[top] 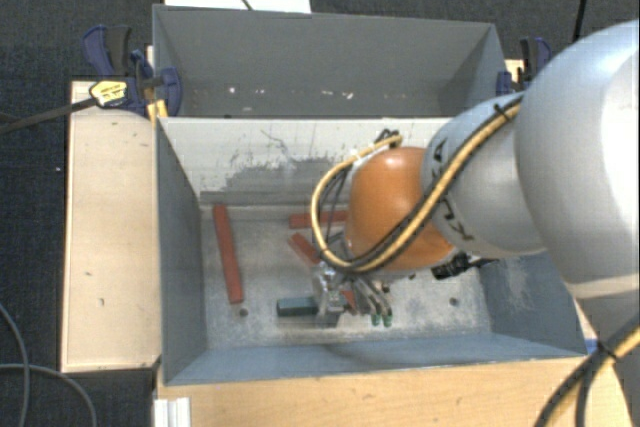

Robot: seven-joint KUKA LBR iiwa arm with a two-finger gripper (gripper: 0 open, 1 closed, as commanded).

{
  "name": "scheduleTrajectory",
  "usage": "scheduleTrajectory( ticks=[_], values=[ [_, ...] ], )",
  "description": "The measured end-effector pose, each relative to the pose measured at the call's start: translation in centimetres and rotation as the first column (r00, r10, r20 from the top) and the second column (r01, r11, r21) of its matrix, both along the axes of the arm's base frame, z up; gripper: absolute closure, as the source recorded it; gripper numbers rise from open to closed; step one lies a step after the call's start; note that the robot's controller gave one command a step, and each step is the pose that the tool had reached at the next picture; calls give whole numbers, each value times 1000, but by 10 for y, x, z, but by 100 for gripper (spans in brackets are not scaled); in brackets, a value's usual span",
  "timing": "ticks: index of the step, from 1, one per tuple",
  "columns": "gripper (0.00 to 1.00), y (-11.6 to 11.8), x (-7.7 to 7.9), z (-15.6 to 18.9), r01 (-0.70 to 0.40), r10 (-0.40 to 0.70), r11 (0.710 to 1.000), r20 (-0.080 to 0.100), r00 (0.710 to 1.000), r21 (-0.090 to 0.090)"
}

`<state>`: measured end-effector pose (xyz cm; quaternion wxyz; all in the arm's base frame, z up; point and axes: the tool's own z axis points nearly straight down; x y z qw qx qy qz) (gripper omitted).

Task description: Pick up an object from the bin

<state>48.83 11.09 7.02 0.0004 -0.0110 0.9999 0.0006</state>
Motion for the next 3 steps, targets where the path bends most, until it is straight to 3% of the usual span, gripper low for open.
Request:
scheduleTrajectory(
  ticks=[1, 2, 3],
  values=[
    [100, 0, 0, 0, 2, -2, 1000, 0, 1000, 0],
    [100, -3, 11, 40, -18, 18, 1000, -6, 1000, -2],
    [100, 4, -5, 151, 18, -18, 1000, 0, 1000, 0]
  ],
)
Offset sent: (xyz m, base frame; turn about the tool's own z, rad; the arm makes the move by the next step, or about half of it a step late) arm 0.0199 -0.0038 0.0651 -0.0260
